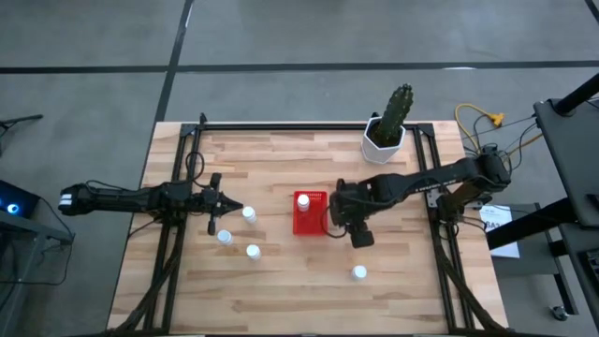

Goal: Pick and place pill bottles into a basket
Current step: Put the white pill bottle into the red bin

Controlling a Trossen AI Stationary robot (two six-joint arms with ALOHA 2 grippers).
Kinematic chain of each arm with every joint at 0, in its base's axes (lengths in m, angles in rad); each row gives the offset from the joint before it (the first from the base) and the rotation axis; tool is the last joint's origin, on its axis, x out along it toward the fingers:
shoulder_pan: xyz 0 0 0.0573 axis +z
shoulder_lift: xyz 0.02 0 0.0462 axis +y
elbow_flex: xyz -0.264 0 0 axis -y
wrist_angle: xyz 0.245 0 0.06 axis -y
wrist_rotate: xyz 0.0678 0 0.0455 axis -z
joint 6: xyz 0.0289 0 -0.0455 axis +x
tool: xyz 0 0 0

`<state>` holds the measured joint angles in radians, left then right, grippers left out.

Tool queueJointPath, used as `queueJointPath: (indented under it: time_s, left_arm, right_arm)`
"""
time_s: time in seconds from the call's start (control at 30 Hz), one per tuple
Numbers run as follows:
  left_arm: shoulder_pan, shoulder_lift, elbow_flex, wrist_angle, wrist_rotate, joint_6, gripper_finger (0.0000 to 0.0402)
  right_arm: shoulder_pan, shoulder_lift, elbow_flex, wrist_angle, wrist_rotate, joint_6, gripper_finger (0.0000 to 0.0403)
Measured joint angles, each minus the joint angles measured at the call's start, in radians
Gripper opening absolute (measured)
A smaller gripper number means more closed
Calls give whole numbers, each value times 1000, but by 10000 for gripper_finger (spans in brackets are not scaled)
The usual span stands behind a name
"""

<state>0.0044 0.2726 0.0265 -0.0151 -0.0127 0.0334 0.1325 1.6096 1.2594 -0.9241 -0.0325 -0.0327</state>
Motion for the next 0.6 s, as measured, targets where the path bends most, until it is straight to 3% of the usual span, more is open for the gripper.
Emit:
queueJointPath:
  time_s: [0.6]
  left_arm:
    - [0,1,0,0,-4,0,2]
  right_arm:
    - [-78,55,121,-6,-1,-113,153]
